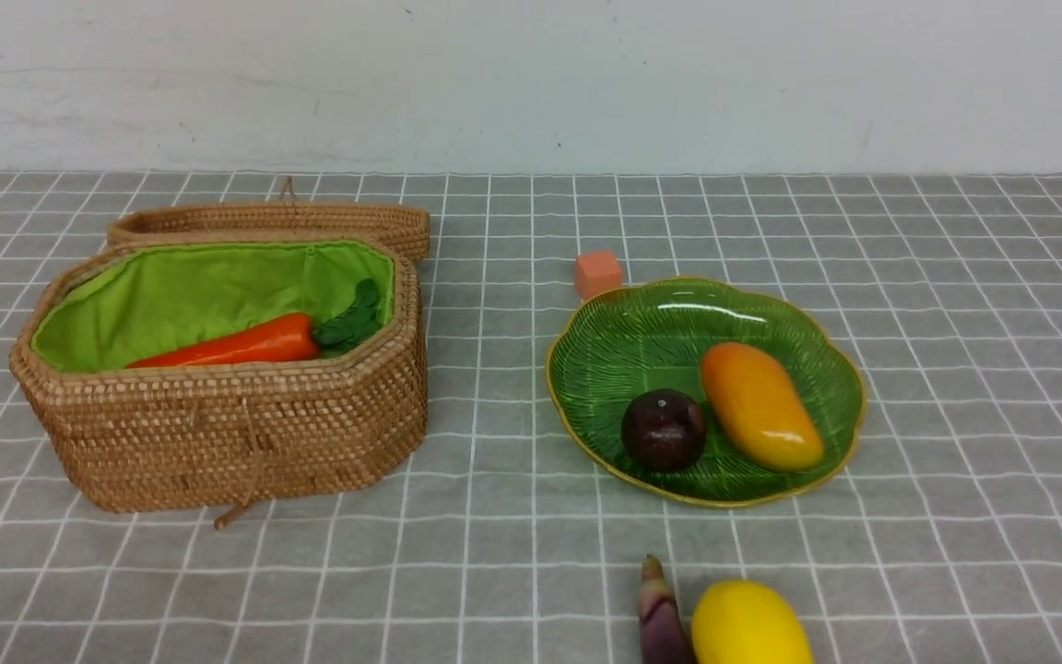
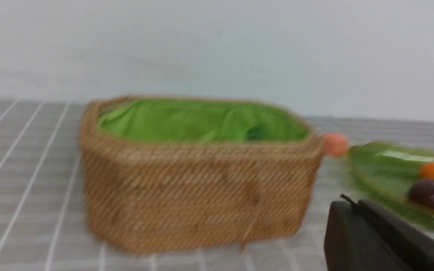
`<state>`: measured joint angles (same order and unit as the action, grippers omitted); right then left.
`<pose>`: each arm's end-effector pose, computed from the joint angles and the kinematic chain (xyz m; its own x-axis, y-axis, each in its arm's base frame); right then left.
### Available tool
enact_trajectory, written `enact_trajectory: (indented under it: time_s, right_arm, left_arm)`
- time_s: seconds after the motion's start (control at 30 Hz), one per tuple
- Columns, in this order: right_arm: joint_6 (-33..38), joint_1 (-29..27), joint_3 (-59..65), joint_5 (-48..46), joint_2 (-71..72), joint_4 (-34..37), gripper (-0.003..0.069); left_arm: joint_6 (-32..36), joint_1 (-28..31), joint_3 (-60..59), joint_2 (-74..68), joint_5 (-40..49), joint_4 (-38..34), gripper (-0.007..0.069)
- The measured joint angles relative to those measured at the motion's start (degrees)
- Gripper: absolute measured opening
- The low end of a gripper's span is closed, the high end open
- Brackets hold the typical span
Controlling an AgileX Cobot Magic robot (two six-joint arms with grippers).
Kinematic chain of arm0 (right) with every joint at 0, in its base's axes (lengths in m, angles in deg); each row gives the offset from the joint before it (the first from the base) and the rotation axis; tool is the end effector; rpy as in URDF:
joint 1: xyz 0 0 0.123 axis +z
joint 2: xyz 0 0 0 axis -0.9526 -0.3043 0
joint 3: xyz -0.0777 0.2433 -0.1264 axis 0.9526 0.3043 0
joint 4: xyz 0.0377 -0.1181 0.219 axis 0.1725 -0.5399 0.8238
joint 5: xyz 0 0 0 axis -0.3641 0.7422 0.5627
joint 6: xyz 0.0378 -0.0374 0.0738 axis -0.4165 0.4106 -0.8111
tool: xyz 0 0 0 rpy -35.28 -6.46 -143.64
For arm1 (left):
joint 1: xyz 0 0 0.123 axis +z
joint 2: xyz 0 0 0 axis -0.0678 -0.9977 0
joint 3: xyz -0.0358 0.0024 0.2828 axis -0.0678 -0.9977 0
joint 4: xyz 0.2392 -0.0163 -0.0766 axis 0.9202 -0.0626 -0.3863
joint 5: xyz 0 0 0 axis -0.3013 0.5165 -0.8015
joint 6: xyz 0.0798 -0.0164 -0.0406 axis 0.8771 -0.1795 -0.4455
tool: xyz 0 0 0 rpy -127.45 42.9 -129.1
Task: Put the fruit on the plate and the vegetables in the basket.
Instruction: Use the right arm to grab a lemon and put it into the right plate
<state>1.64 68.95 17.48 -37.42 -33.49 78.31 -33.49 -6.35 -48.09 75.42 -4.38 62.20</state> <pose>0.0521 -0.0058 0.1735 -0.2933 -0.0059 -0.9560 0.0804 0.9963 -0.0308 0.0556 -0.0099 0.2031 -0.0079 -0.1506 -0.9886 0.1766 0.9729 -0.1496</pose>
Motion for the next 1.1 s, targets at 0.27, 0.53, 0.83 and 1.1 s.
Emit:
enact_trajectory:
  time_s: [0.27, 0.53, 0.83, 1.1]
  right_arm:
    - [0.0, 0.0, 0.0, 0.0, 0.0, 0.1, 0.0240]
    - [0.0, 0.0, 0.0, 0.0, 0.0, 0.1, 0.0240]
    - [0.0, 0.0, 0.0, 0.3, 0.0, -0.2, 0.0240]
    - [0.0, 0.0, 0.4, 13.3, 0.0, 2.8, 0.0242]
  left_arm:
    - [0.0, 4.5, -0.8, 0.0, 11.2, 0.0, -0.0013]
    - [0.0, 4.5, -0.8, 0.0, 18.3, 0.0, -0.0013]
    - [0.0, 4.5, -0.8, 0.0, 18.8, 0.1, -0.0013]
    - [0.0, 4.5, -0.8, 0.0, 18.8, 0.1, -0.0013]
